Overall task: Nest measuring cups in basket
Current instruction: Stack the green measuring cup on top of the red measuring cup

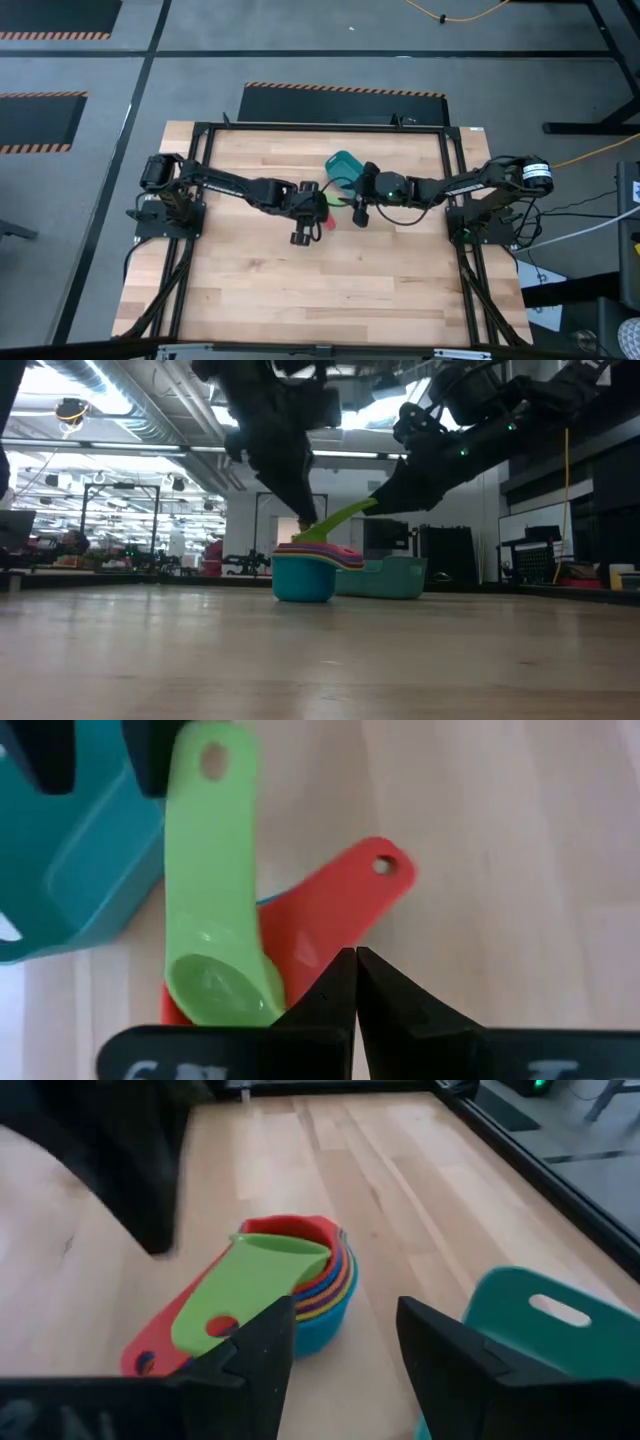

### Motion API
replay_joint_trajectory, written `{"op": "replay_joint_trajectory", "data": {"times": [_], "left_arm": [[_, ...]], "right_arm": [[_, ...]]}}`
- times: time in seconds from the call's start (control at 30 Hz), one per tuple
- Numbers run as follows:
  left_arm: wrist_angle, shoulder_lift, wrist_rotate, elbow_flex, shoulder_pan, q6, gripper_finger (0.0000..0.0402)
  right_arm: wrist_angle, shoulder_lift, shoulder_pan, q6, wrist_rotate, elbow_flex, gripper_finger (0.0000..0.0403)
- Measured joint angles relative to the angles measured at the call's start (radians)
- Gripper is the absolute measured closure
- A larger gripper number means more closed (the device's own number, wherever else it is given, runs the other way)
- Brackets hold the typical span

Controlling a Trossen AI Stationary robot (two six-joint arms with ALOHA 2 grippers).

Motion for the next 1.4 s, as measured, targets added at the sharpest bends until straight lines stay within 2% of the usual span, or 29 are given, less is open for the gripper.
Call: {"op": "replay_joint_trajectory", "data": {"times": [0.27,0.57,0.83,1.07,1.27,1.4], "left_arm": [[0.009,0.004,-0.003,-0.001,0.042,0.000,0.0399],[0.033,-0.004,-0.043,-0.001,0.030,0.000,0.0400],[0.021,-0.004,-0.040,-0.001,-0.007,0.008,0.0399],[-0.082,-0.004,-0.045,0.018,-0.022,-0.015,0.0398],[-0.151,-0.003,-0.037,0.018,-0.021,-0.024,0.0399],[-0.150,-0.001,-0.011,0.018,-0.021,-0.025,0.0400]], "right_arm": [[0.007,-0.001,0.000,0.000,-0.125,0.000,0.0221],[0.006,-0.001,0.015,-0.004,-0.249,0.000,0.0221],[0.017,-0.001,0.024,-0.004,-0.249,0.000,0.0221],[0.030,-0.001,0.031,0.017,-0.248,0.000,0.0221],[0.034,-0.001,0.031,0.023,-0.104,0.000,0.0221],[0.042,0.002,0.035,0.026,-0.084,0.000,0.0221]]}}
